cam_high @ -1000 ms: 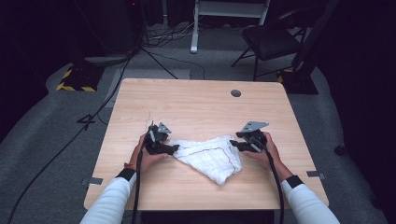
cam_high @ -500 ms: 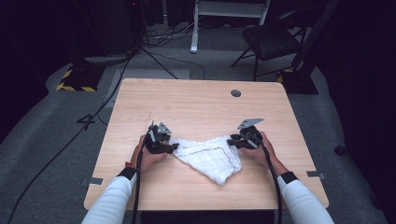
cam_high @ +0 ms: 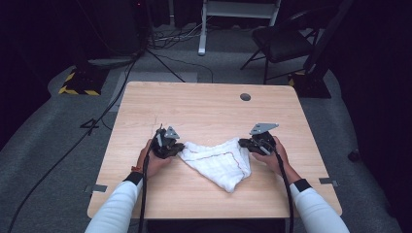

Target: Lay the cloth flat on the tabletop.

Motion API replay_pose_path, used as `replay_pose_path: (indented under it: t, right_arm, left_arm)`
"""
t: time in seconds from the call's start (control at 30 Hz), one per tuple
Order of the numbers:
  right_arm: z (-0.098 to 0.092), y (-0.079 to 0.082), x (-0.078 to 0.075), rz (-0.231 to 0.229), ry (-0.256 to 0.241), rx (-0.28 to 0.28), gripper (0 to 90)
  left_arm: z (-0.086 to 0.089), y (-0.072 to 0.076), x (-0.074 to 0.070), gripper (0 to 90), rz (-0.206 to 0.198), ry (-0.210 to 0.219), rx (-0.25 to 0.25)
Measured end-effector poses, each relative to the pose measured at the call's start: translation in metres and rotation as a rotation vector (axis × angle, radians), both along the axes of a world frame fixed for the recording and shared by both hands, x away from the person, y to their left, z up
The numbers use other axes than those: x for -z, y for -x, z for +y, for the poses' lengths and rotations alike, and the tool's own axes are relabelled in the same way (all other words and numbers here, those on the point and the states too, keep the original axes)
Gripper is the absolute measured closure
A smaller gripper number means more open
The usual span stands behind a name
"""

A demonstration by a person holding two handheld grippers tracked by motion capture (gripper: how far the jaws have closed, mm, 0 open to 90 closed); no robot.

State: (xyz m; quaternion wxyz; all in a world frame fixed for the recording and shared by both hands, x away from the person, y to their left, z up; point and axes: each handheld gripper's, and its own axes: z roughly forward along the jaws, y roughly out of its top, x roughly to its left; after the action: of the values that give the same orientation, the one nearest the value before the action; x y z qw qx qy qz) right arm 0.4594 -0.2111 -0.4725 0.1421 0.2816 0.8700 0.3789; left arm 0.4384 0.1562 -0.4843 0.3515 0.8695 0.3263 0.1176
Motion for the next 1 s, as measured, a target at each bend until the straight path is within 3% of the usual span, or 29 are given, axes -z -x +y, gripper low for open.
replay_pose_path:
  t: [0.1,0.13,0.3,0.43,0.63,0.67,0.73,1.0]
  right_arm:
    - [-0.003,0.004,-0.012,-0.051,-0.021,0.002,85.0]
    - [-0.004,0.005,-0.016,-0.069,-0.025,0.006,85.1]
    - [-0.01,0.006,-0.029,-0.101,-0.059,0.023,85.2]
    - [-0.015,0.005,-0.038,-0.122,-0.087,0.043,85.2]
    - [-0.02,0.008,-0.055,-0.154,-0.114,0.043,85.4]
    - [-0.022,0.01,-0.063,-0.169,-0.123,0.041,85.4]
    - [-0.024,0.013,-0.07,-0.18,-0.135,0.04,85.4]
    - [-0.029,0.032,-0.104,-0.274,-0.153,0.019,85.4]
  left_arm:
    - [0.0,-0.002,-0.01,86.0,-0.04,0.021,0.005]
    - [-0.001,-0.004,-0.013,86.1,-0.035,0.022,0.012]
    - [-0.004,-0.008,-0.021,86.4,-0.07,0.037,0.01]
    - [-0.003,-0.009,-0.034,86.4,-0.108,0.086,0.007]
    - [-0.002,-0.004,-0.05,86.4,-0.151,0.123,0.017]
    - [0.0,-0.001,-0.058,86.5,-0.178,0.139,0.018]
    - [0.002,0.002,-0.066,86.4,-0.196,0.166,0.023]
    - [-0.001,0.016,-0.095,86.4,-0.281,0.189,0.053]
